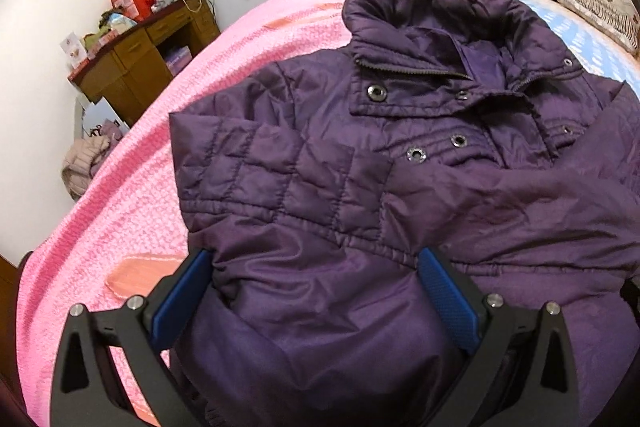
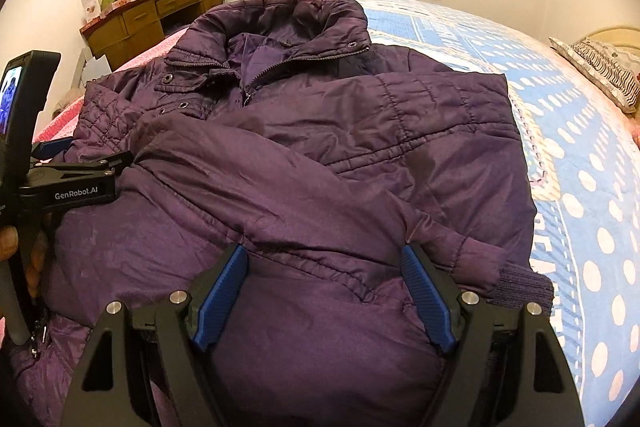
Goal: Fold large clothes
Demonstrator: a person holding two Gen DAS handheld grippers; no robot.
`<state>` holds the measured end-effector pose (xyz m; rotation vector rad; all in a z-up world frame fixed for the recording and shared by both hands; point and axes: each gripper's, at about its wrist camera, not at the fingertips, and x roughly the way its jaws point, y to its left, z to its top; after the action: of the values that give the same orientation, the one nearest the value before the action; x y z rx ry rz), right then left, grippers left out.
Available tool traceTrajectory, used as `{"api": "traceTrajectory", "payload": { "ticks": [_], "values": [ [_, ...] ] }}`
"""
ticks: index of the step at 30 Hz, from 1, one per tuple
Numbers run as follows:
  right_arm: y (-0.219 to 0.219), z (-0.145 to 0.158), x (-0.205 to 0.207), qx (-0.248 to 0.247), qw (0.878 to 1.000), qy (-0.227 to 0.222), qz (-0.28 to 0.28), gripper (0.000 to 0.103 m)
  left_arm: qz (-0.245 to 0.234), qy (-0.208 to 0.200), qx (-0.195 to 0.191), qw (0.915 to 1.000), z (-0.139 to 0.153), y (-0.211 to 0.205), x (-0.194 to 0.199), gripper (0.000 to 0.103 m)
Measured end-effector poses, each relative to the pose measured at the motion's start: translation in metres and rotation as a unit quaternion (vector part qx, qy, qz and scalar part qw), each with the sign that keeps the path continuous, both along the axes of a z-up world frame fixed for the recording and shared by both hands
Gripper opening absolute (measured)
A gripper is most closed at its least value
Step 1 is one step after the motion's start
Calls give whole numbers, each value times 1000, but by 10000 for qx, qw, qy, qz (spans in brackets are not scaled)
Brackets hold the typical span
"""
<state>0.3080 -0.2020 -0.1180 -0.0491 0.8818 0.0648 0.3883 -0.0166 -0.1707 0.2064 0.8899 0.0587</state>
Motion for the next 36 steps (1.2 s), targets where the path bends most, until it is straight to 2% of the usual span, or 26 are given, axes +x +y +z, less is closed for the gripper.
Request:
{"api": "traceTrajectory", "payload": {
  "ticks": [6, 9, 11, 14, 15, 16, 17, 19, 20, 22, 29, 31, 33, 36],
  "values": [
    [1, -1, 0, -20, 10000, -13, -11, 80, -15, 30, -146, 9999, 1, 4, 4, 103],
    [0, -1, 0, -5, 10000, -22, -16, 80, -8, 86, -326, 9994, 14, 11, 1, 103],
    [0, 0, 0, 5, 10000, -30, -18, 80, -191, -108, -591, 9980, 33, 18, 0, 103],
    [-1, 0, 0, 22, 10000, -38, -18, 80, -60, -595, -668, 9960, 54, 33, 8, 103],
    [-1, 0, 0, 23, 10000, -38, -17, 80, 4, -615, -672, 9958, 54, 38, 14, 103],
    [-1, 0, 0, 19, 10000, -39, -18, 80, 110, -532, -664, 9963, 51, 43, 22, 103],
    [-1, 0, 0, 16, 10000, -39, -18, 80, 284, -237, -619, 9974, 37, 49, 36, 103],
    [-1, -1, 0, 3, 10000, -39, -14, 80, 270, 316, -647, 9970, 12, 54, 52, 103],
    [0, -1, 0, -5, 10000, -39, -15, 80, 233, 636, -976, 9929, -6, 62, 61, 103],
    [0, -1, -1, -15, 10000, -40, -16, 80, 284, 537, -1390, 9884, -11, 73, 60, 103],
    [1, -1, 0, -38, 10000, -39, -25, 80, 286, 478, -1229, 9909, -9, 64, 54, 103],
    [1, -1, -1, -20, 10000, -57, -31, 80, 436, 279, -1093, 9927, 6, 64, 42, 103],
    [0, -1, -1, -14, 10000, -67, -34, 80, 457, -9, -1170, 9921, 28, 63, 22, 103],
    [0, 0, -1, -10, 10000, -76, -39, 80, 168, -470, -1325, 9899, 58, 45, -12, 103]
  ]
}}
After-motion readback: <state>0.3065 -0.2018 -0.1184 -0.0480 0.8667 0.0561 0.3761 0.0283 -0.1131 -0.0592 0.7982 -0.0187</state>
